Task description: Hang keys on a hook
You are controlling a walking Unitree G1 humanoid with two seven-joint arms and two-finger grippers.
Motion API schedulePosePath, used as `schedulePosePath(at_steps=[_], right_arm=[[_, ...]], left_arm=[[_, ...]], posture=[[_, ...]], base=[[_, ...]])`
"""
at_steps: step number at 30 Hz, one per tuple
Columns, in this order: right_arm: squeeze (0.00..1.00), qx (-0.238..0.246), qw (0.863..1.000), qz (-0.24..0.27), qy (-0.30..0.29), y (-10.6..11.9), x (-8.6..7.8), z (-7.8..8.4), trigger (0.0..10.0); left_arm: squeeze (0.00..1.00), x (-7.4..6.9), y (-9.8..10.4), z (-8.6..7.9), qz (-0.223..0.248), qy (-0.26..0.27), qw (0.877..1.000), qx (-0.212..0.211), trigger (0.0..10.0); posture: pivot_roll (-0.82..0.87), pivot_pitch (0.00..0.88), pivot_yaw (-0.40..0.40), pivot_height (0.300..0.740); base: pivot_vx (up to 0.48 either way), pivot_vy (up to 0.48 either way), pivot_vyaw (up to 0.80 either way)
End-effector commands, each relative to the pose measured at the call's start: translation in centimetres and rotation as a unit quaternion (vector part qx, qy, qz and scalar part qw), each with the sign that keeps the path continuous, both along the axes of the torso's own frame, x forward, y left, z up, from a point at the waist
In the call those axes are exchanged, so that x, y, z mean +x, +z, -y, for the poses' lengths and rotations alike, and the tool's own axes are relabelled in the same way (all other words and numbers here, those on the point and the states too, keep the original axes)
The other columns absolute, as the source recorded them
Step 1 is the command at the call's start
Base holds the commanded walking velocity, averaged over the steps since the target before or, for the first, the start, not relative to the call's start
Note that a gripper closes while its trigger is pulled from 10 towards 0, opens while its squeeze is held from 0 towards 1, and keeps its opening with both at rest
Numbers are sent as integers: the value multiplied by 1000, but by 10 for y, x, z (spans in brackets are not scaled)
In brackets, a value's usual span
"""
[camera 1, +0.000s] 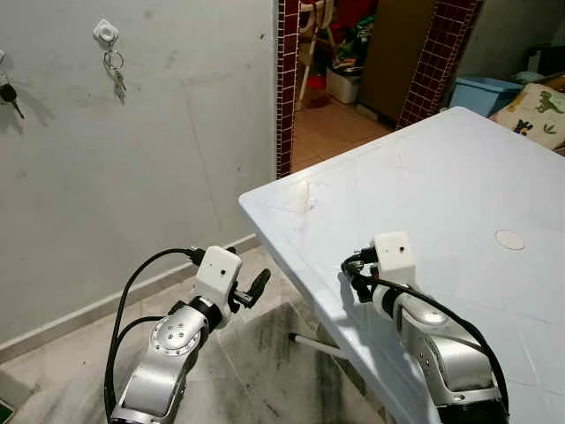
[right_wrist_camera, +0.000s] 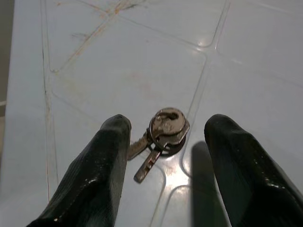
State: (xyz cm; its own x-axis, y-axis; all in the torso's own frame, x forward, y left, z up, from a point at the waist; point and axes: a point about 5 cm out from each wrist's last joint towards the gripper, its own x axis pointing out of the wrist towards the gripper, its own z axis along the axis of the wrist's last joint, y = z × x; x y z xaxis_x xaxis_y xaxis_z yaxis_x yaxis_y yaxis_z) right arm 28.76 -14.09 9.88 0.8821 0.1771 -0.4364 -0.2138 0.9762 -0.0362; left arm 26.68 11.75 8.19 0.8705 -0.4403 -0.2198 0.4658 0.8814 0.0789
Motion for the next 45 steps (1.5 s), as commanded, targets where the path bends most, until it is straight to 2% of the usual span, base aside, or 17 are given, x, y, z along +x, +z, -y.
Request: schedulePosePath(at_steps=[1, 2, 3, 8, 9, 22, 26, 27, 28, 29, 30, 33, 34, 35, 36, 37, 45], right_arm=[[0, 0, 1000, 6, 0, 2, 3, 1, 6510], [0, -1, 1000, 6, 0, 2, 3, 1, 8510], [0, -1, 1000, 7, 2, 2, 4, -1, 10000], [0, 0, 1000, 7, 6, 1, 7, -5, 10000], [1000, -7, 1000, 11, 5, 0, 10, -6, 10000], [1000, -28, 999, 28, 0, -3, 19, -8, 10000], [1000, -31, 999, 31, -10, -4, 21, -4, 10000], [914, -30, 999, 29, -13, -6, 21, -1, 10000], [251, -29, 999, 25, -15, -8, 20, 1, 10000], [251, -28, 999, 22, -15, -9, 20, 2, 10000], [0, -21, 1000, 13, -14, -12, 18, 2, 10000], [0, -11, 1000, 4, -17, -15, 15, 4, 10000], [0, -4, 1000, -1, -19, -17, 14, 4, 9686], [0, 5, 1000, -9, -24, -20, 13, 6, 3725], [0, 7, 1000, -10, -26, -21, 13, 7, 3725], [0, 13, 999, -14, -27, -22, 12, 7, 0], [0, 31, 999, -21, -31, -26, 11, 5, 0]], left_arm=[[0, 2, 0, 0, 2, -3, 1000, 3, 10000], [0, 1, 0, 0, 2, -3, 1000, 3, 10000], [0, 1, 0, 1, 2, -4, 1000, 1, 10000], [0, -1, 0, 1, -1, -5, 1000, -2, 10000], [0, -1, 0, 1, -4, -6, 1000, -4, 10000], [0, -5, -1, 2, -9, -8, 1000, -11, 10000], [0, -7, -1, 2, -11, -8, 1000, -12, 10000], [0, -8, -1, 2, -13, -8, 1000, -12, 10000], [0, -8, -1, 2, -14, -9, 1000, -13, 10000], [0, -8, -2, 2, -14, -9, 1000, -13, 10000], [0, -8, -2, 2, -16, -10, 1000, -14, 10000], [0, -9, -2, 2, -17, -11, 1000, -15, 10000], [0, -9, -2, 2, -18, -11, 1000, -15, 10000], [0, -9, -2, 2, -19, -11, 1000, -15, 10000], [0, -9, -2, 2, -19, -11, 1000, -15, 10000], [0, -9, -2, 2, -20, -11, 1000, -15, 10000], [0, -10, -2, 1, -22, -14, 1000, -14, 10000]], posture=[[-20, 0, -19, 740], [-20, 0, -19, 740], [-19, 0, -21, 740], [-16, 0, -24, 740], [-17, 0, -24, 740], [-3, 5, -27, 740], [2, 10, -27, 740], [2, 9, -27, 740], [2, 12, -27, 740], [2, 12, -27, 740], [3, 11, -27, 740], [4, 12, -26, 740], [4, 12, -26, 740], [4, 12, -26, 740], [4, 12, -26, 740], [6, 12, -24, 740], [8, 10, -20, 740]], base=[[0, 0, 0], [0, 0, 0], [0, 0, 0], [0, 0, 0], [0, 0, 0], [0, 0, 0], [0, 0, 0], [0, 0, 0], [0, 0, 0], [0, 0, 0], [0, 0, 0], [0, 0, 0], [0, 0, 0], [0, 0, 0], [0, 0, 0], [0, 0, 0], [0, 0, 0]])
